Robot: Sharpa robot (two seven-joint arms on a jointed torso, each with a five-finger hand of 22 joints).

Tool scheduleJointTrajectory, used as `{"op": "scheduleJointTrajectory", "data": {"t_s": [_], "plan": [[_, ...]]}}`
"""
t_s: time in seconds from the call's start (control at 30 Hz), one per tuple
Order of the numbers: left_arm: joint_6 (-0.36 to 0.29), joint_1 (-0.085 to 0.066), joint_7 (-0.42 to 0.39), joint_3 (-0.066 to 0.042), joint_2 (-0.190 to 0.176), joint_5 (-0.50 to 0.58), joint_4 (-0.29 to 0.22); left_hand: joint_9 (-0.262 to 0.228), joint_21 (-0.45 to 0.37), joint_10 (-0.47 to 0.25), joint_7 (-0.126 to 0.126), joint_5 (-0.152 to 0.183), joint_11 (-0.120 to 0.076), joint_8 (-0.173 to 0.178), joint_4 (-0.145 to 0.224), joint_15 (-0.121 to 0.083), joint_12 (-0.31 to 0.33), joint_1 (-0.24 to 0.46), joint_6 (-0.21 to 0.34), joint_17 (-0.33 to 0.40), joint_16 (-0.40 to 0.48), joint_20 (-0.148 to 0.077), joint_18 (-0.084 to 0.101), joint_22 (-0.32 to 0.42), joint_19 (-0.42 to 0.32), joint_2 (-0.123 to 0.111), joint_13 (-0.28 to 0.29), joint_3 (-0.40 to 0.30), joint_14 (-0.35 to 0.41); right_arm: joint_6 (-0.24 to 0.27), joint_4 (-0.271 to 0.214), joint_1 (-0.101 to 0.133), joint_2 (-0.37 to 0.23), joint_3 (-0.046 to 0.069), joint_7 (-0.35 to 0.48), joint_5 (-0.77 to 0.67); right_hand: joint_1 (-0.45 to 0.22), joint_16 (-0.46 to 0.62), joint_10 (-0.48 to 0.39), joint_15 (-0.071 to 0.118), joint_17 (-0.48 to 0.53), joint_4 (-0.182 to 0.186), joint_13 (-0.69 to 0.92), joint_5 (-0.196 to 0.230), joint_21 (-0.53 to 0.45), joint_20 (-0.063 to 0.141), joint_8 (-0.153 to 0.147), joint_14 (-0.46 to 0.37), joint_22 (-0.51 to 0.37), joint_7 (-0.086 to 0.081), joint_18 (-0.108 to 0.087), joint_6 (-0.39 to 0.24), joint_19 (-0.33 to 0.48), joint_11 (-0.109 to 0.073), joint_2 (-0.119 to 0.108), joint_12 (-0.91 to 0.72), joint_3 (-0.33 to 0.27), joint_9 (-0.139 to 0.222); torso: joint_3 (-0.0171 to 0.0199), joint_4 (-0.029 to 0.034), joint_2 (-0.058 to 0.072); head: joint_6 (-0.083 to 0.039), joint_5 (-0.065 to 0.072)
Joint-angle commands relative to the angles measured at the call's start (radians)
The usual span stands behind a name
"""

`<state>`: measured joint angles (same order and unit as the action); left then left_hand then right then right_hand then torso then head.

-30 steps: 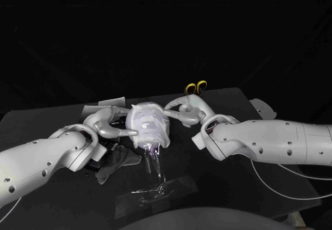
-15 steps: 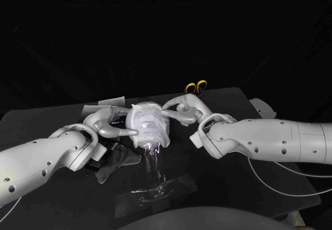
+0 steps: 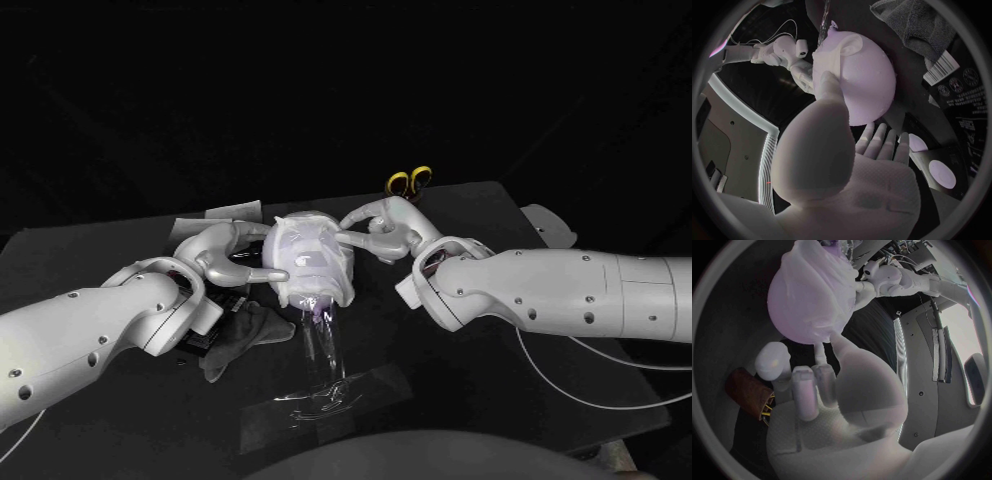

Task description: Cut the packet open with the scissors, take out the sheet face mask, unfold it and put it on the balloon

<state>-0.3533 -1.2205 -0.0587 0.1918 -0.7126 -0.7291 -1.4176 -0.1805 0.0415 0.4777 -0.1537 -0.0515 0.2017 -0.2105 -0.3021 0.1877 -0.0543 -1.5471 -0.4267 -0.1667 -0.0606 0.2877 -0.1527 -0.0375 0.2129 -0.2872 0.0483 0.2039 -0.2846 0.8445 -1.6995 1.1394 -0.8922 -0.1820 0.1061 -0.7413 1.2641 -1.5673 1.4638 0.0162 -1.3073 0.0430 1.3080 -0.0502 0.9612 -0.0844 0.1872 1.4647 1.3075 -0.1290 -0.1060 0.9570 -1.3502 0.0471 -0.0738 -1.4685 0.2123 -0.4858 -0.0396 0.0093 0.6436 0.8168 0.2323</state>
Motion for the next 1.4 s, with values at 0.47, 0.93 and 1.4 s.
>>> {"op": "scheduleJointTrajectory", "data": {"t_s": [0.47, 0.93, 1.4], "plan": [[0.007, 0.000, 0.002, 0.000, 0.000, 0.001, -0.005, -0.001, 0.005, -0.001, -0.088, -0.005, 0.001, 0.001, -0.001, 0.001, 0.005, -0.006, 0.001, 0.001, 0.005, 0.001, -0.014, -0.001, 0.006, -0.001, 0.000, -0.003, -0.006, 0.023, 0.016, -0.011, 0.026, 0.000, -0.085, -0.114, 0.105, -0.004, 0.076, 0.020, -0.263, -0.041, 0.214, 0.002, 0.038, 0.008, 0.029, 0.106, 0.083, 0.031, 0.001, 0.084, -0.014, -0.026, 0.077, -0.026, 0.065, 0.008, 0.0002, 0.0004, 0.000, 0.003, 0.001], [0.007, 0.000, 0.003, 0.000, -0.001, 0.002, -0.006, -0.001, 0.005, -0.001, -0.088, -0.005, 0.001, 0.001, -0.001, 0.001, 0.005, -0.006, 0.001, 0.001, 0.005, 0.001, -0.014, -0.001, 0.006, -0.001, 0.000, -0.003, -0.006, 0.033, 0.026, -0.012, 0.042, 0.001, -0.076, -0.128, 0.124, -0.004, 0.096, 0.039, -0.263, -0.080, 0.246, 0.002, 0.070, 0.028, 0.064, 0.106, 0.095, 0.052, 0.007, 0.130, -0.027, -0.045, 0.091, -0.075, 0.113, -0.006, 0.0001, 0.0002, 0.000, 0.007, -0.001], [0.008, 0.000, 0.003, 0.000, -0.002, 0.002, -0.005, -0.001, 0.005, -0.001, -0.088, -0.005, 0.001, 0.001, -0.001, 0.001, 0.005, -0.006, 0.001, 0.001, 0.005, 0.001, -0.014, -0.001, 0.006, -0.001, 0.000, -0.003, -0.006, 0.076, 0.014, -0.012, 0.031, 0.004, -0.040, -0.090, 0.088, -0.004, 0.104, 0.047, -0.263, -0.098, 0.257, 0.002, 0.084, 0.037, 0.097, 0.106, 0.104, 0.063, 0.010, 0.146, -0.032, -0.055, 0.082, -0.094, 0.159, -0.031, -0.0002, 0.0000, -0.001, 0.007, 0.000]]}}
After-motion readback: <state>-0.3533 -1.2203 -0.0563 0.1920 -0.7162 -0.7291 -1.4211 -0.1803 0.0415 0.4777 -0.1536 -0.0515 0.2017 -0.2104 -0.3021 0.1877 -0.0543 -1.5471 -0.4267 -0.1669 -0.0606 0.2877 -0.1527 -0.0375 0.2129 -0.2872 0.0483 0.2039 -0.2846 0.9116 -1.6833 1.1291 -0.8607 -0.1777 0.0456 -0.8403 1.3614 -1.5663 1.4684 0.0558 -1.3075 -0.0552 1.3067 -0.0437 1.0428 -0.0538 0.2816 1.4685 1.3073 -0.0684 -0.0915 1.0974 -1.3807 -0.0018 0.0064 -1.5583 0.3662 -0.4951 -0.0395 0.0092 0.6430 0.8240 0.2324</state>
